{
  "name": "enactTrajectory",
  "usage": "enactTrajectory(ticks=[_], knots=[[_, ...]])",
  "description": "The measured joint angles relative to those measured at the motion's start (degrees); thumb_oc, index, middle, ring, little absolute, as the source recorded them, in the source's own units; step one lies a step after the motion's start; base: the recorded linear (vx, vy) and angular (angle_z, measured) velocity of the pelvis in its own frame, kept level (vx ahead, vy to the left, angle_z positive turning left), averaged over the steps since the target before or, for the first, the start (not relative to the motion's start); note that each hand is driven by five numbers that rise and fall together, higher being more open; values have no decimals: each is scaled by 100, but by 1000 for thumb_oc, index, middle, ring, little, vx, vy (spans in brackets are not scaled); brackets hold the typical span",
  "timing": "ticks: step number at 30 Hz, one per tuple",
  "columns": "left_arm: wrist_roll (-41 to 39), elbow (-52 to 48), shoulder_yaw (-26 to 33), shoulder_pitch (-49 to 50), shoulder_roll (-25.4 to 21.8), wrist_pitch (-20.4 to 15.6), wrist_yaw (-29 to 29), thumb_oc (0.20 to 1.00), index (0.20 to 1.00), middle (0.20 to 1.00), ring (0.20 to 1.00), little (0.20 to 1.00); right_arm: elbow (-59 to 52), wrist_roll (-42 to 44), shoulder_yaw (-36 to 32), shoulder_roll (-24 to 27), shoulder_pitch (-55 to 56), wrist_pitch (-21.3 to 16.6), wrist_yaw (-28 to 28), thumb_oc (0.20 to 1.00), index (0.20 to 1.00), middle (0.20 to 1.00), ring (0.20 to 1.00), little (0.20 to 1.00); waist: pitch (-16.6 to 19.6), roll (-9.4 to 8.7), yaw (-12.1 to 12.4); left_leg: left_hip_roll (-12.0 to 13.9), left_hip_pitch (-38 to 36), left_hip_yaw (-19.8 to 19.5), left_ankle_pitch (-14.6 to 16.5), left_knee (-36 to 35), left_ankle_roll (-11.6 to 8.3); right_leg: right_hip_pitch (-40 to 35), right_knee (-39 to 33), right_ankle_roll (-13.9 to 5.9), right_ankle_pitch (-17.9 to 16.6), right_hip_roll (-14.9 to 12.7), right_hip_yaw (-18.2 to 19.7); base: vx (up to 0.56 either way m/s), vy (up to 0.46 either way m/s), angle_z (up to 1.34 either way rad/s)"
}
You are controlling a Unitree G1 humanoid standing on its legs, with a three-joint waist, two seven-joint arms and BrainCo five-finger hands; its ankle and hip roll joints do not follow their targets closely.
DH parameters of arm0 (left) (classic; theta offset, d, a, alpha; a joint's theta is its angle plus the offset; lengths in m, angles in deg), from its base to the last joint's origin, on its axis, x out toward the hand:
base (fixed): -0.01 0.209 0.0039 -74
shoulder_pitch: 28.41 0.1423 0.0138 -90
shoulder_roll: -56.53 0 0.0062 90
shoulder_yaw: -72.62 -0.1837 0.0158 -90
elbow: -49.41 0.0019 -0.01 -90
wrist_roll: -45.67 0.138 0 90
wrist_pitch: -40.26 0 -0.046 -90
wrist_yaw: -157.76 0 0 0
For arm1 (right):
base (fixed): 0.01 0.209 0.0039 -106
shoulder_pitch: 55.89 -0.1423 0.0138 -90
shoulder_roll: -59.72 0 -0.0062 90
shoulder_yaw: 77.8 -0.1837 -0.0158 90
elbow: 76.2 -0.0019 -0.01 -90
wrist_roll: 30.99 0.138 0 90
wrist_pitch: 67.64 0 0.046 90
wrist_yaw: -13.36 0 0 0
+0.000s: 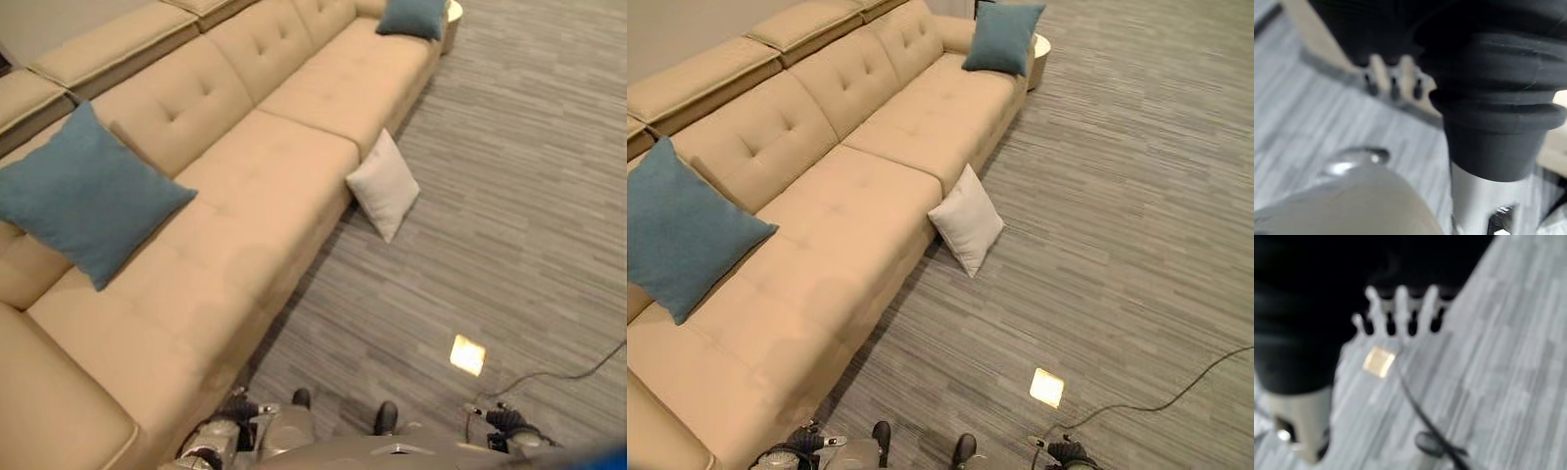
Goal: Pick up all the scattered cushions and arrange them neatly on the sofa.
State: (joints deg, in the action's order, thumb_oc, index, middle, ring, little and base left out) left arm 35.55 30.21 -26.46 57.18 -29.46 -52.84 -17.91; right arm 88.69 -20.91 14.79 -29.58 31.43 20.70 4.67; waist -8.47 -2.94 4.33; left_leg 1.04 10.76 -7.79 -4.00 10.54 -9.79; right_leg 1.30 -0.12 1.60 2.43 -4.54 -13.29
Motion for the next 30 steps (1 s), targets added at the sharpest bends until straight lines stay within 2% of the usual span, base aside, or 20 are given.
enactTrajectory(ticks=[4,7,8,9,10,12,13,14,15,16,17,18,19,20,22,24,26,27,28,30], knots=[[2,27,-24,24,34,17,7,1000,1000,1000,1000,1000,67,3,-1,20,-142,-1,-51,1000,1000,1000,1000,1000,3,48,33,-235,1,46,-75,-1080,160,-24,-318,117,-153,186,244,228,56,-57],[8,24,-44,149,49,33,56,1000,1000,1000,1000,1000,82,-3,-6,22,-192,-6,-50,1000,1000,1000,1000,1000,58,215,194,-187,-219,59,-70,-1045,206,-74,-382,105,-227,425,546,263,136,-101],[6,39,-40,150,59,43,60,1000,1000,1000,1000,1000,67,-9,21,22,-208,-10,-54,1000,1000,1000,1000,1000,80,256,146,-169,-322,44,-32,-1075,547,-116,-408,92,-228,464,591,215,154,-58],[6,42,-41,128,46,49,68,1000,1000,1000,1000,1000,84,-22,37,-21,-211,-9,-47,1000,1000,1000,1000,1000,57,206,137,-210,-440,77,9,-1148,725,-108,-341,9,-166,423,678,176,140,-68],[6,21,-41,100,43,46,73,1000,1000,1000,1000,1000,104,-28,68,-59,-209,-1,-50,1000,1000,1000,1000,1000,56,163,164,-252,-648,279,48,-1314,1047,76,144,-151,-22,335,801,175,141,-70],[5,6,-45,36,17,47,76,1000,1000,1000,1000,1000,82,-29,182,-68,-234,0,-44,1000,1000,1000,1000,1000,43,186,159,-256,-785,479,35,-1360,1208,339,827,-289,80,258,694,181,122,-67],[-3,6,-47,-30,-16,44,85,1000,1000,1000,1000,1000,79,-31,241,-69,-273,-1,-44,1000,1000,1000,1000,1000,14,211,150,-239,-883,602,116,-1393,1268,564,1350,-470,168,205,630,217,98,-64],[-5,7,-47,-129,-82,39,97,1000,1000,1000,1000,1000,36,-31,250,-87,-394,1,-46,1000,1000,1000,1000,1000,-123,278,139,-198,-1093,739,175,-1464,1361,1004,2366,-891,258,60,413,257,57,-47],[-7,-5,-40,-173,-132,29,102,1000,1000,1000,1000,1000,-69,-31,259,-114,-373,0,-45,1000,1000,1000,1000,1000,-135,274,87,-216,-1185,823,242,-1457,1334,1169,2791,-1013,327,-189,86,272,7,-36],[-9,-26,-39,-185,-181,-6,103,1000,1000,1000,1000,1000,-106,-31,286,-139,-350,0,-45,1000,1000,1000,1000,1000,-127,264,104,-241,-1240,888,343,-1439,1327,1242,2810,-1048,345,-361,-57,284,-31,-28],[-6,-22,-40,-233,-211,-7,104,1000,1000,1000,1000,1000,-144,-32,282,-179,-352,0,-44,1000,1000,1000,1000,1000,-106,228,116,-273,-1333,999,405,-1508,1299,1300,2646,-1039,351,-626,-409,306,-59,-48],[-5,-10,-22,-217,-214,0,105,1000,1000,1000,1000,1000,-158,-39,285,-218,-385,-1,-42,1000,1000,1000,1000,1000,-72,166,147,-296,-1426,1052,426,-1580,1307,1299,2368,-1042,345,-733,-561,336,-74,-56],[0,48,22,-171,-266,21,103,1000,1000,1000,1000,1000,-224,-127,314,-283,-375,-3,-37,1000,1000,1000,1000,1000,-55,115,115,-326,-1458,1109,513,-1578,1263,1305,1648,-1106,247,-776,-596,336,-70,-46],[2,46,22,-130,-305,29,103,1000,1000,1000,1000,1000,-308,-149,319,-307,-424,-5,-33,1000,1000,1000,1000,1000,-22,13,124,-329,-1504,1183,517,-1575,1281,1277,967,-1144,34,-754,-617,350,-67,-25],[5,41,27,-99,-326,25,102,1000,1000,1000,1000,1000,-366,-172,316,-308,-383,1,-37,1000,1000,1000,1000,1000,-22,-19,32,-317,-1602,1198,668,-1575,1179,1333,324,-1140,-347,-687,-620,308,-51,-3],[6,46,58,-28,-332,33,102,1000,1000,1000,1000,1000,-352,-202,318,-319,-390,2,-38,1000,1000,1000,1000,1000,-25,-65,-61,-308,-1733,1156,777,-1574,1199,1340,8,-1071,-669,-555,-506,269,-55,20],[5,37,64,20,-287,31,101,1000,1000,1000,1000,1000,-270,-247,317,-321,-266,2,-36,1000,1000,1000,1000,1000,20,-199,-189,-315,-2010,996,1007,-1575,1092,1204,43,-951,-835,-446,-477,494,-137,48],[4,37,60,156,-132,23,99,1000,1000,1000,1000,1000,-96,-249,297,-306,-160,6,-40,1000,1000,1000,1000,1000,141,58,-199,-7,-2302,856,1213,-1570,891,988,107,-508,-997,-187,-444,502,-214,42],[-1,45,60,259,-66,23,99,1000,1000,1000,1000,1000,-15,-249,298,-315,-128,10,-34,1000,1000,1000,1000,1000,227,178,-200,166,-2285,733,1283,-1400,780,799,35,-434,-884,-23,-498,432,-266,40],[-5,28,63,255,-40,10,99,1000,1000,1000,1000,1000,-11,-247,297,-358,-84,12,-15,1000,1000,1000,1000,1000,276,49,-82,154,-1857,438,1321,-346,715,434,-354,-367,-855,41,-567,151,-211,24]])
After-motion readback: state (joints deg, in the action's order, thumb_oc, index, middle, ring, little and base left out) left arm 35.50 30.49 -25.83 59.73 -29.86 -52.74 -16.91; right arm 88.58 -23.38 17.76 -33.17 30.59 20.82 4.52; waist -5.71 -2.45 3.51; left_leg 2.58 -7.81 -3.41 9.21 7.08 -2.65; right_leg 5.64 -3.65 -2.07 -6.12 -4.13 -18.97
